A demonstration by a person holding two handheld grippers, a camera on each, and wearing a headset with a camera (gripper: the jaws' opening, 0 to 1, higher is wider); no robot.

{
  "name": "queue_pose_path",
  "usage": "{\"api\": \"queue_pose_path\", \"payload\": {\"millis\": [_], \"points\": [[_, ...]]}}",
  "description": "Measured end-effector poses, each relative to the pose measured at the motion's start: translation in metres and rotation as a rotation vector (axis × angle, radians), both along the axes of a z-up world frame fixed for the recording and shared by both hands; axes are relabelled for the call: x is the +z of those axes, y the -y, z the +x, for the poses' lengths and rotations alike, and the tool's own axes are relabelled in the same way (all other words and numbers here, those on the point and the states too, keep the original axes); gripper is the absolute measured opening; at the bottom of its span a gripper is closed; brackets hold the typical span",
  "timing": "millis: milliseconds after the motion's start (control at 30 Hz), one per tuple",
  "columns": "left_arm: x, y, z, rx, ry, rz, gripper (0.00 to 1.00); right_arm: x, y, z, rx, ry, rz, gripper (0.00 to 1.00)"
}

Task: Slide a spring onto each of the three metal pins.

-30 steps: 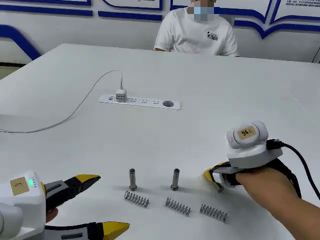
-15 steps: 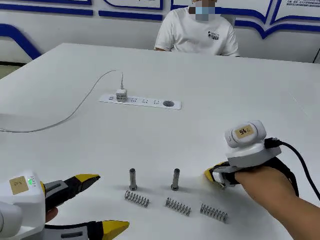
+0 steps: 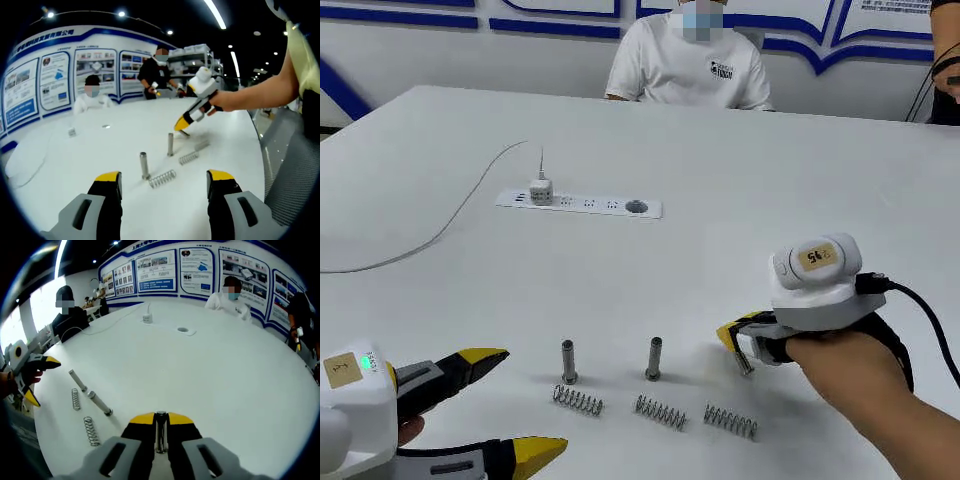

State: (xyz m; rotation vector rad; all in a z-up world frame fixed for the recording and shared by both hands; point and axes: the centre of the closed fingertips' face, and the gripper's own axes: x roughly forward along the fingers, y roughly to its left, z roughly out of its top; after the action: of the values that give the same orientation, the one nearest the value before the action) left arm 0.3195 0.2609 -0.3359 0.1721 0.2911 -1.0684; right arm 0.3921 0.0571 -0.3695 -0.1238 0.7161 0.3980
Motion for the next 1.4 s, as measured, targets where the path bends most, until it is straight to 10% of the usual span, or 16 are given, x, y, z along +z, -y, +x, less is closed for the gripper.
{"api": "queue_pose_path", "payload": {"millis": [1400], "points": [[0.003,0.004,-0.007,-0.032,0.016,-0.001,0.70,0.012,0.007,-0.038,0.005,0.013,-0.025,0.09]]}}
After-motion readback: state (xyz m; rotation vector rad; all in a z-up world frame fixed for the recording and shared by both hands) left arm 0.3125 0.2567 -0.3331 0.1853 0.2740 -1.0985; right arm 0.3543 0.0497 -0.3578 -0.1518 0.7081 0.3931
